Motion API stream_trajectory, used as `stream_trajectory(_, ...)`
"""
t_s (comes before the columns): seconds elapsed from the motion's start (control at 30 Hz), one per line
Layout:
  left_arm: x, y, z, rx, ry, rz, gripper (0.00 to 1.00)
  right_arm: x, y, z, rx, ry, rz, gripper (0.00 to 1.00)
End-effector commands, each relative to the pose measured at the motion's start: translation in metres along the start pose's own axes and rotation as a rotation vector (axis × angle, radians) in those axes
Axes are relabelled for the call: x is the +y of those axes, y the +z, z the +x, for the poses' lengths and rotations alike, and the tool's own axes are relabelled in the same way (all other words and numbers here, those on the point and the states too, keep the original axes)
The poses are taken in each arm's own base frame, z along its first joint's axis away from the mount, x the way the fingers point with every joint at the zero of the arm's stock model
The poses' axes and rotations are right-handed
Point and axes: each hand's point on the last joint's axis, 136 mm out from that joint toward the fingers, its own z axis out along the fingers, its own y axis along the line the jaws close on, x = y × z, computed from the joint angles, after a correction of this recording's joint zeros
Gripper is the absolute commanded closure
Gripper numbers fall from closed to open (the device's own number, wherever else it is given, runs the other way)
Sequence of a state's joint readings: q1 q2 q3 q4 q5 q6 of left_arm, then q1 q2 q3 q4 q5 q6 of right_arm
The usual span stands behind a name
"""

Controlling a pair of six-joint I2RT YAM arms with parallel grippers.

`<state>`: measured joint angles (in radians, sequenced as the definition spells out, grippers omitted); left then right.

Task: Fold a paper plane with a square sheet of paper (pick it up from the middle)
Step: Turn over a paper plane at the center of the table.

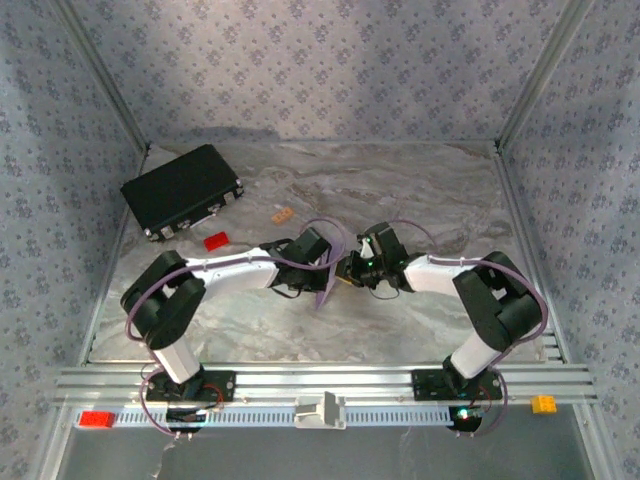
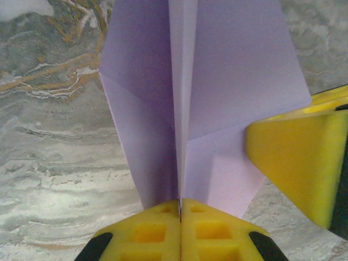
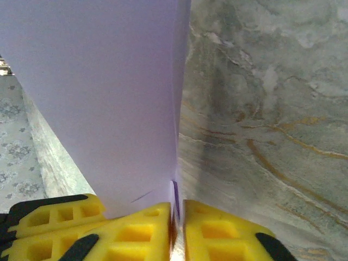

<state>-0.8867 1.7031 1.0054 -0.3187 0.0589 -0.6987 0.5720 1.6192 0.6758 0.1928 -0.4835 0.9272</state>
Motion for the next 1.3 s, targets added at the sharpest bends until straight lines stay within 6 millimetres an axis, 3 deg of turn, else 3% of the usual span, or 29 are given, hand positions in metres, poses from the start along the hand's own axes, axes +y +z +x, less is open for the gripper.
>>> stream_trajectory(0.0,-0.004,0.004,0.005,0.029,0.018,0.006,0.90,-0.004,0.006,0.005,0.025,-0.003,0.000,0.89)
stream_trajectory(0.47,-0.005,0.012,0.007,0.047,0.020,0.015,0.83,-0.014,0.006,0.006,0.029,0.015,0.013,0.90)
stream_trajectory(1.27,-0.012,0.017,0.009,0.068,0.036,0.045,0.87,-0.017,0.007,0.008,0.034,0.018,0.017,0.89)
